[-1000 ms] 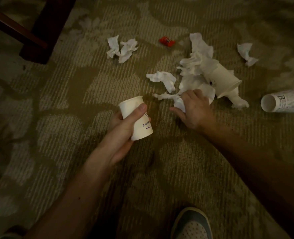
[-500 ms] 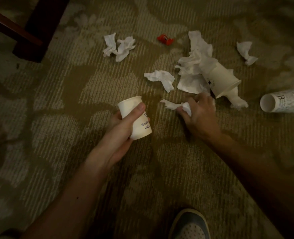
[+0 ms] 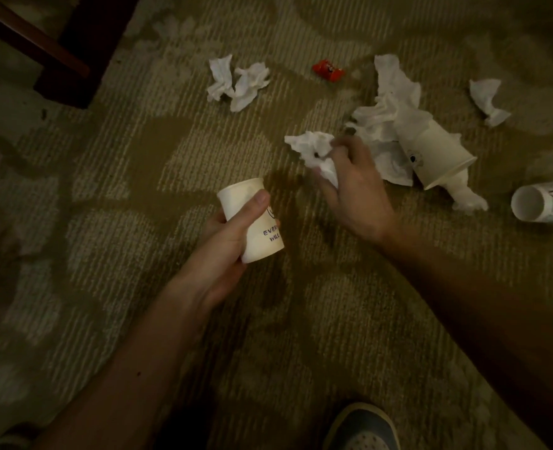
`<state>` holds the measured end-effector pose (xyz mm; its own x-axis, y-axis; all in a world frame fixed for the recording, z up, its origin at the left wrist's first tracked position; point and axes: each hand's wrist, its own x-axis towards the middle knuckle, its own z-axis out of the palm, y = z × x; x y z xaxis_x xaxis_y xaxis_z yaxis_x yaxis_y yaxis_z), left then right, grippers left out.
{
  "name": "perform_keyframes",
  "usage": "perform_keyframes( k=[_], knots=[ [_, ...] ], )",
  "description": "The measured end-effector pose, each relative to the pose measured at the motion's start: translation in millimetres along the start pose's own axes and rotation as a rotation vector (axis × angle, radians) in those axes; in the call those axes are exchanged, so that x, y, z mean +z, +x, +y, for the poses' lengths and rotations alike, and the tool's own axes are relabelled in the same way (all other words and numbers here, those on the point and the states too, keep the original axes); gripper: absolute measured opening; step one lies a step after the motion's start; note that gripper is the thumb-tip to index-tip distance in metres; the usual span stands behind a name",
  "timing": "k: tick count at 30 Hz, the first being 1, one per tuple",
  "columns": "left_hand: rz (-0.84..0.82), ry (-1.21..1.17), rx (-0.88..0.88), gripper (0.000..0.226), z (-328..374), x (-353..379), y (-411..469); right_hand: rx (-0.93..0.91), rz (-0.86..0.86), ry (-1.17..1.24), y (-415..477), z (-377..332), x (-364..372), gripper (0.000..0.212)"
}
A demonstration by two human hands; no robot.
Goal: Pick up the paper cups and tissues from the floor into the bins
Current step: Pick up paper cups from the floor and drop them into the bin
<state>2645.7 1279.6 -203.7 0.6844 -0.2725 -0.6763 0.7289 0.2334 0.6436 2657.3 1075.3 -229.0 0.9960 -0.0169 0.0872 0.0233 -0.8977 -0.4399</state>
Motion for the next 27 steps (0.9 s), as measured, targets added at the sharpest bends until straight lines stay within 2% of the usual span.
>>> perform_keyframes(
  k=[5,8,11,14,19,22,25,27],
  knots=[
    [0.027,-0.001,0.004,0.078,13,4,2,0.024,-0.206,-0.069,40,7,12,0.046],
    [0.067,0.053,-0.002,0.086,24,5,3,0.069,-0.187,-0.055,37,6,20,0.042],
    [0.078,0.148,-0.004,0.085,34,4,1,0.173,-0.206,0.096,22,-6,25,0.036],
    [0.037,0.402,0.036,0.079,55,6,-1,0.237,-0.231,0.292,18,-28,17,0.034],
    [0.019,1.046,0.294,0.050,123,17,-24,0.300,-0.175,0.627,33,-76,-28,0.029],
    [0.045,1.380,0.370,0.067,171,18,-66,0.287,-0.130,0.855,32,-111,-62,0.031],
    [0.072,1.490,0.485,0.079,218,5,-122,0.293,-0.179,0.893,33,-145,-89,0.044],
    [0.130,1.492,0.606,0.077,244,-14,-162,0.282,-0.281,1.000,38,-164,-106,0.053]
  ],
)
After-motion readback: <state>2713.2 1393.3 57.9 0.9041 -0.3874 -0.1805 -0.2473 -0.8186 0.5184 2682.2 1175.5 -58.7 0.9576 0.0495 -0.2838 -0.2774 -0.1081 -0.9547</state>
